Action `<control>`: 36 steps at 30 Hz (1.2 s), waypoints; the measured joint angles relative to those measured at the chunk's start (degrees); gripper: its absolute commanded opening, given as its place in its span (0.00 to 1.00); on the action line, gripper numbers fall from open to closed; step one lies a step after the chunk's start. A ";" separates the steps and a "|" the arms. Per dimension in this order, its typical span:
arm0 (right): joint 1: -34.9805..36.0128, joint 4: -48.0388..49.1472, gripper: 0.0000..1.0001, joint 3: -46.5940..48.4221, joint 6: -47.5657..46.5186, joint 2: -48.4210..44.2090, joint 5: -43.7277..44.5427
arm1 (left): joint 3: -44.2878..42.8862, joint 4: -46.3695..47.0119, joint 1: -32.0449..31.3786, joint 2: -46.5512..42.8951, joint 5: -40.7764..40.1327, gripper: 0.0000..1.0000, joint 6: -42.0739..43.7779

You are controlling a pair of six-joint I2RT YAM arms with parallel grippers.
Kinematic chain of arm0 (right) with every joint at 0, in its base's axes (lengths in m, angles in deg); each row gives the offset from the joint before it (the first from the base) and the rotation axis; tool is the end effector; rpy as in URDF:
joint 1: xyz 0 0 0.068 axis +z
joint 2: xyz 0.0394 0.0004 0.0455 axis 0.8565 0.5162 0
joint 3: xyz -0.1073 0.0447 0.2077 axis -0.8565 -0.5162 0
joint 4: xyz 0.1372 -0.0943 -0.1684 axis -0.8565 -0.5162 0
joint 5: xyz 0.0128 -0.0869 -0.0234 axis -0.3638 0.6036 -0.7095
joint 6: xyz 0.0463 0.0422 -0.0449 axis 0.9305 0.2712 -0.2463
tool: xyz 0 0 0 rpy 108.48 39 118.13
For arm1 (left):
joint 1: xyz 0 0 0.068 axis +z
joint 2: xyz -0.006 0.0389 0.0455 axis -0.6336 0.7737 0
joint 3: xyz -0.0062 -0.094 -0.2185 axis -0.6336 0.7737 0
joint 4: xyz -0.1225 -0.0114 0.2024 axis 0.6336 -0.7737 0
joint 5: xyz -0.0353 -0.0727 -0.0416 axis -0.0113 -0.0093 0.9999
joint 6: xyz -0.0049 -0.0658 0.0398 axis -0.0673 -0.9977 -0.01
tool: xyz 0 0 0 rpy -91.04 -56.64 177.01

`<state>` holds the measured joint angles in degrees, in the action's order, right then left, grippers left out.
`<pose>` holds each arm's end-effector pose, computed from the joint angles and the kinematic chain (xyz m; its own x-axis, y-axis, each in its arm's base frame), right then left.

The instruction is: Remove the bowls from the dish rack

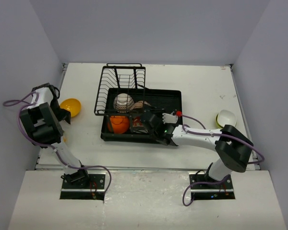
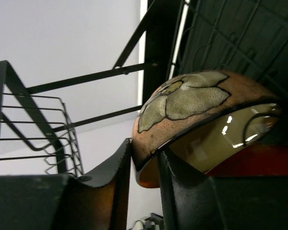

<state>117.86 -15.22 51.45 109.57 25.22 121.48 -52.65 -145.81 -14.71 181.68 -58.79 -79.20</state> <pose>0.2141 0.2554 0.1936 -0.0447 0.9986 -0.0271 0.3415 0.0408 0.9390 0.2695 0.1384 0.1440 -0.3391 -0.9352 -0.1018 -0.9290 0.3158 0.1931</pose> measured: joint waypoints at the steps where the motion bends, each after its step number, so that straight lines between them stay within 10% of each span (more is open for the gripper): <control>1: -0.11 0.66 0.22 0.00 0.24 0.35 0.02 | -0.07 0.00 0.00 0.02 0.02 0.63 0.00; 6: -0.44 5.07 0.00 0.22 1.31 1.64 -1.11 | -0.15 0.02 -0.02 0.07 0.15 0.63 0.00; 36: -1.88 39.67 0.00 -19.67 1.16 -2.60 -6.34 | -0.15 1.73 -0.04 0.22 4.28 0.82 0.04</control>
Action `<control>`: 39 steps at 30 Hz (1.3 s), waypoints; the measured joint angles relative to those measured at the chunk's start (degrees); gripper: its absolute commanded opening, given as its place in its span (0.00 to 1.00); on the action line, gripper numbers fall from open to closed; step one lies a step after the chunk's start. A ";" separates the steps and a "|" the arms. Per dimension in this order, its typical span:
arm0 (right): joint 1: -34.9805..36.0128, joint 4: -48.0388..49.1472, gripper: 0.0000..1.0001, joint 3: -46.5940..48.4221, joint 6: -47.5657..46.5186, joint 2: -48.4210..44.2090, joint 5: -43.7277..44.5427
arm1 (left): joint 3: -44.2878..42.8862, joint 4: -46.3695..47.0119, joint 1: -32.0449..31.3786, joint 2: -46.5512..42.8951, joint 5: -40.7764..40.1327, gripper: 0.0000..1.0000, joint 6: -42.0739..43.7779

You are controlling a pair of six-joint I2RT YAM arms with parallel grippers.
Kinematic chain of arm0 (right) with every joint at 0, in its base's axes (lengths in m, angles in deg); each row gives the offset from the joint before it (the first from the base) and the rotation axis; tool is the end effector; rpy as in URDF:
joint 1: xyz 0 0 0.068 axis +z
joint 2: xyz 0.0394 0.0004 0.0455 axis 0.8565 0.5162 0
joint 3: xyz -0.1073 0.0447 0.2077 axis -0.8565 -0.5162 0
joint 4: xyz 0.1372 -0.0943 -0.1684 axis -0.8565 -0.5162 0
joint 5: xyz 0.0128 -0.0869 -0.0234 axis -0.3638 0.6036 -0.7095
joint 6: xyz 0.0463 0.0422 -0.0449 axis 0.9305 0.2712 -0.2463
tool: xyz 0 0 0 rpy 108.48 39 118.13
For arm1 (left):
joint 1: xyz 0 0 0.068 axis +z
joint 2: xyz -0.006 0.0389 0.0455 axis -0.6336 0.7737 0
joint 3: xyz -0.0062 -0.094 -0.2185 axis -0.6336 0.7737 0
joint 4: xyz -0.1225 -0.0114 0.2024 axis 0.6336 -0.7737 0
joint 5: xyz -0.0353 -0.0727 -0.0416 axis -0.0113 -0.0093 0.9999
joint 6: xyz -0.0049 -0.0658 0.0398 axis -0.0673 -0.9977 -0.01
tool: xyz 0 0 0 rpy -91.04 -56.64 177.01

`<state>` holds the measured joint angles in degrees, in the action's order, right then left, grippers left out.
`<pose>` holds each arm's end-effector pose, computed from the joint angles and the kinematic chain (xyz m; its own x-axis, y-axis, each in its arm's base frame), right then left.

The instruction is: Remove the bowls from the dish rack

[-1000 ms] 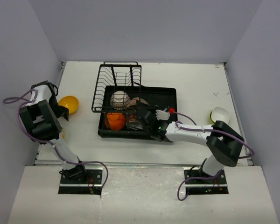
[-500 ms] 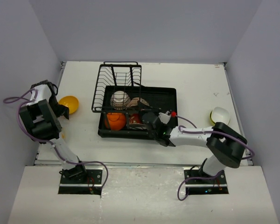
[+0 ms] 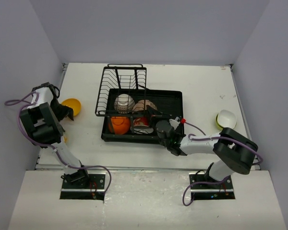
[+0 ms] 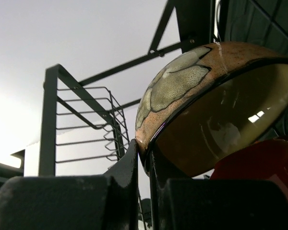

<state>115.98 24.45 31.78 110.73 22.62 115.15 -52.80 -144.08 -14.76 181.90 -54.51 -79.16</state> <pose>0.2065 0.2325 0.1759 -0.1346 0.9355 0.3265 0.1882 -0.2994 0.9354 0.2759 0.1357 0.1424 -0.3318 -0.9408 -0.0686 -0.9388 0.3222 0.1217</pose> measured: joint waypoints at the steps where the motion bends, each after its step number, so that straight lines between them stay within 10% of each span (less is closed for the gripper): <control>1: -0.42 0.35 0.00 -0.11 -0.22 -0.15 -0.20 | 0.13 0.24 0.00 -0.24 0.28 0.83 0.00; 15: -5.05 0.76 0.00 0.96 -2.69 -0.55 -4.07 | 1.77 0.85 0.00 -2.71 1.40 0.90 -0.02; 39: -26.43 0.11 0.00 11.34 -11.34 0.46 -34.91 | -0.85 0.52 0.00 -7.67 9.33 0.91 -2.45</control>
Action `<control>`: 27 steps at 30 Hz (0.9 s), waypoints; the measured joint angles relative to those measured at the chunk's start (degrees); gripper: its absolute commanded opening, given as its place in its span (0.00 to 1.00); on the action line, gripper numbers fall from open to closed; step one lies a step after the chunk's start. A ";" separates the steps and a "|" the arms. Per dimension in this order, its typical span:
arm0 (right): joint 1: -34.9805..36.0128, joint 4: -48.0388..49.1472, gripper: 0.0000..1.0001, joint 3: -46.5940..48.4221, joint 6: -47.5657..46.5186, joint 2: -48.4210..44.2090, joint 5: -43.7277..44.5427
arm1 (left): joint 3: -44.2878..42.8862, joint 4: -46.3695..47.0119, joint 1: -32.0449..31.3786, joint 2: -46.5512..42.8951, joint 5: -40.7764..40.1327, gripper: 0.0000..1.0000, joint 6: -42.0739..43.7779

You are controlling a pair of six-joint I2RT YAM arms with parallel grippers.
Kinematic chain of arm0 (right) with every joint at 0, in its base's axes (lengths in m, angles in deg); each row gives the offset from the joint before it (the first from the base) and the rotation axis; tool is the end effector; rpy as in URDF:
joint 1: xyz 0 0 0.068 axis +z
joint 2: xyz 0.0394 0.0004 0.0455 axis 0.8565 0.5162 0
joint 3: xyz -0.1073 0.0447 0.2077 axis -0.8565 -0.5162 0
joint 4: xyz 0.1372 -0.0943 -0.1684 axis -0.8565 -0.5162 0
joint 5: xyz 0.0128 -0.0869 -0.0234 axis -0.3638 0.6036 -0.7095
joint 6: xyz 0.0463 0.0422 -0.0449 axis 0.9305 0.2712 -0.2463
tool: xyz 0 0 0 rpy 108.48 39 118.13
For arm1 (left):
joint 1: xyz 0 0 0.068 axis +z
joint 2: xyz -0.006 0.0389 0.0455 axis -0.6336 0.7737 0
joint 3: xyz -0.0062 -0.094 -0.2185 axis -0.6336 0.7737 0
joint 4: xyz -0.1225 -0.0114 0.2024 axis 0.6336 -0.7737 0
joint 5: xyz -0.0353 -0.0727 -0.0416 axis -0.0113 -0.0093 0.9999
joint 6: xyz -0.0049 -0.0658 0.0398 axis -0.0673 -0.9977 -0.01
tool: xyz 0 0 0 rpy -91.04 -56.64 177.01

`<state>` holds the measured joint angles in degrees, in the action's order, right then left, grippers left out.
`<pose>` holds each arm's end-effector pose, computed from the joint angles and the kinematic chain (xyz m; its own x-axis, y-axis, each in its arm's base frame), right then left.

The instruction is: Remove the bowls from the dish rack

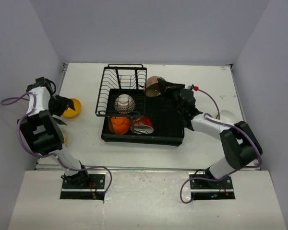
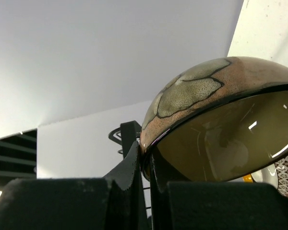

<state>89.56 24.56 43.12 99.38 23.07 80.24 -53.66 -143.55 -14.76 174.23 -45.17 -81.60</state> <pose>0.3106 0.1698 0.2346 -0.3271 0.9043 0.2741 0.0965 -0.2566 0.9617 0.2778 0.1249 0.1837 -0.2838 -0.9573 -0.0554 -0.9515 0.2883 -0.1069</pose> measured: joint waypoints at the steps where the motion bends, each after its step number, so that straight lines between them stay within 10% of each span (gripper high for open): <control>1: -1.16 -0.94 0.00 0.96 -0.72 0.00 -1.77 | -0.04 0.02 0.00 -0.04 0.22 0.91 -0.07; 14: -18.18 -38.53 0.00 27.74 -27.56 0.20 -31.69 | 1.36 1.14 -0.63 -6.21 2.19 0.90 -1.16; 27: -39.21 -83.84 0.00 56.28 -65.55 14.95 -27.28 | -11.02 3.69 -8.74 -8.33 2.40 0.86 -1.95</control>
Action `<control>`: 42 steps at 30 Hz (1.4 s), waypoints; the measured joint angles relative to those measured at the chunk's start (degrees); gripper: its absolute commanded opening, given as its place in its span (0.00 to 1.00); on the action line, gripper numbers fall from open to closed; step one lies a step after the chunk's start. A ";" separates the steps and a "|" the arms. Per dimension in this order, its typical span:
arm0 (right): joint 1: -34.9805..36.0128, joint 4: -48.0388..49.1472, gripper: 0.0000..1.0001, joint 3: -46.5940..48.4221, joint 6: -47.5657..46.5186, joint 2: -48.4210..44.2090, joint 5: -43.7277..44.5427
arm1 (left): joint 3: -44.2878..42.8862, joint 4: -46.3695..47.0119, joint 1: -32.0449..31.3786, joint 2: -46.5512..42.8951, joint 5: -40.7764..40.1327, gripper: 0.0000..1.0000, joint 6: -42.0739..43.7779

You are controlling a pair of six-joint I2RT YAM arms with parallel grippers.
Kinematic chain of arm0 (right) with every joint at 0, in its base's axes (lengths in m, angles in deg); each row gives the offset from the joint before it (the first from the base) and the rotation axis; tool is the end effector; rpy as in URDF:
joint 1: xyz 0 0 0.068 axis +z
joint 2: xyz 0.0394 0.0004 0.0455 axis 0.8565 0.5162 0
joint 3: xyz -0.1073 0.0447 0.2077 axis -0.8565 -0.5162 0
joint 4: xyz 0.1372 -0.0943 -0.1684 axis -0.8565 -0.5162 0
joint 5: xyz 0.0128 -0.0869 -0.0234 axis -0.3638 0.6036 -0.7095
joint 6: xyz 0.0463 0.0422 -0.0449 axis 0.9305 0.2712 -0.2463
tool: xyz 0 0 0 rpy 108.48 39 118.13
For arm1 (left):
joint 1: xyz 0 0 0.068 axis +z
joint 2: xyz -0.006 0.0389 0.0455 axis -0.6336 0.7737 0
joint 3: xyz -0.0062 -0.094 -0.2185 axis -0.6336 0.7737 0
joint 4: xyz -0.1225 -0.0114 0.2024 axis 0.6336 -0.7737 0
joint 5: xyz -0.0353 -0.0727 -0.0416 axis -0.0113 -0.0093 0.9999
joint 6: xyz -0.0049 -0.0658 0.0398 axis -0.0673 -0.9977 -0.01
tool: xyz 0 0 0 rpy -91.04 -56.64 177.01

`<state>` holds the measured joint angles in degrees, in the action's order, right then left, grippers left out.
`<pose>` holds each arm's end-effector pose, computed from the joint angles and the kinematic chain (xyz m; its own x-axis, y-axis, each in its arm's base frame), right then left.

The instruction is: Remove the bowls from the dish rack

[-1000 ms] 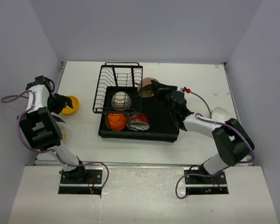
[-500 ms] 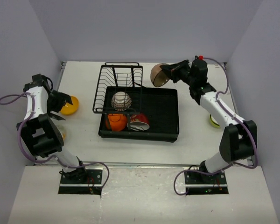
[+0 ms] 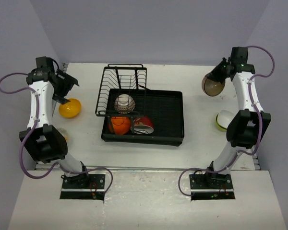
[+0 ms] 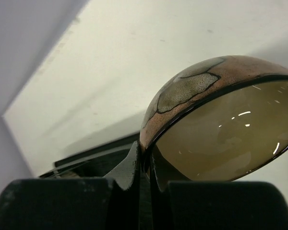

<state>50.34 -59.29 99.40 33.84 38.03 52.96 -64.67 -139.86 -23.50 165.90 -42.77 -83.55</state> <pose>0.3935 -0.0404 0.2943 -0.5525 0.7117 -0.4339 0.3859 0.6798 0.6236 0.3061 0.0819 0.2807 -0.3434 -0.9008 -0.2660 -0.7979 0.4292 -0.4233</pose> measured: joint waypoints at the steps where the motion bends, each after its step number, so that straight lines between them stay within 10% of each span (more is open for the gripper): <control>1: -0.24 -1.79 0.00 -0.11 -1.73 0.37 2.19 | -1.20 0.15 -0.79 0.00 0.02 0.86 0.00; 11: -0.11 -9.38 0.00 -3.50 -10.56 0.42 13.14 | -12.55 1.46 -3.96 1.31 -0.55 0.86 3.96; 37: -0.46 -13.35 0.00 22.05 -13.38 28.87 27.02 | -17.00 7.28 -7.34 -6.56 14.05 0.84 8.63; 42: -0.39 -14.32 0.13 24.30 -13.46 30.36 27.43 | -16.61 7.28 -7.39 -8.90 15.91 0.84 8.68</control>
<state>49.95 -73.60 123.71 20.37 68.38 80.39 -81.28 -132.58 -30.89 157.00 -26.86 -74.87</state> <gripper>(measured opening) 0.065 0.839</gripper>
